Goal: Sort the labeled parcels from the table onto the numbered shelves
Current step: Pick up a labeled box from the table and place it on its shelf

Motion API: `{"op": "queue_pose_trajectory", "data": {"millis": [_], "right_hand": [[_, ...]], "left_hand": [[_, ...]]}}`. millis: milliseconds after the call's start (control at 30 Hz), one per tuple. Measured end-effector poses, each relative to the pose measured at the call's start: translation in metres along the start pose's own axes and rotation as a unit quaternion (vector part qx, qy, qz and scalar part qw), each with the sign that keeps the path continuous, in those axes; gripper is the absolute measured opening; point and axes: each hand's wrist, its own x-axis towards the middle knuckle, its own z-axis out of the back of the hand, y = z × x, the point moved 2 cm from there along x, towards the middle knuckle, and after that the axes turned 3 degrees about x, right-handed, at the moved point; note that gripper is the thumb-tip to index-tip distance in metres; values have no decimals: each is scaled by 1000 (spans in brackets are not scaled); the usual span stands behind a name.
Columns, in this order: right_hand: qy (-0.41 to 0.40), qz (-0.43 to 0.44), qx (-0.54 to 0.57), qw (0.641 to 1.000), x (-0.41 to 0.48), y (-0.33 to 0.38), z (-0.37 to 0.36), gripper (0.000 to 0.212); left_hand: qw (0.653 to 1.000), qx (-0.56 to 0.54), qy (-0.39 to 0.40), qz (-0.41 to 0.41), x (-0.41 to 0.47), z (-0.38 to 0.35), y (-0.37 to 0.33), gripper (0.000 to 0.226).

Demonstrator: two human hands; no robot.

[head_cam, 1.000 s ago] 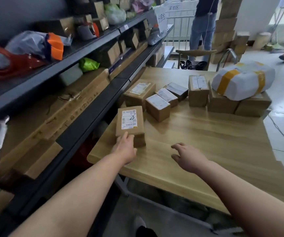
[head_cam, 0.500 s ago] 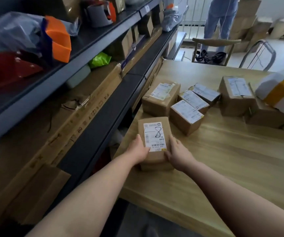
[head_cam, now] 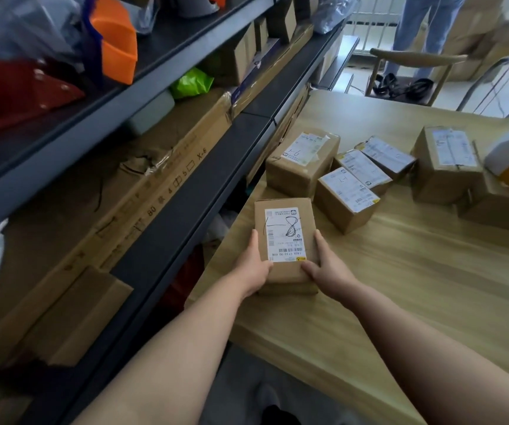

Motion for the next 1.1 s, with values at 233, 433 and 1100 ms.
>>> {"op": "queue_pose_trajectory", "data": {"millis": [233,433,1100], "right_hand": [[46,32,40,998,-36,-40,9,85],[83,67,21,994,-76,-74,27,84],[274,125,-122,946,-167,-79,13,89]], "left_hand": [[1000,-22,-12,15,-53,-35,10,87],[997,-53,-27,47,-101,-82,12,88],[938,-261,-170,151,-236,-138,60,78]]}}
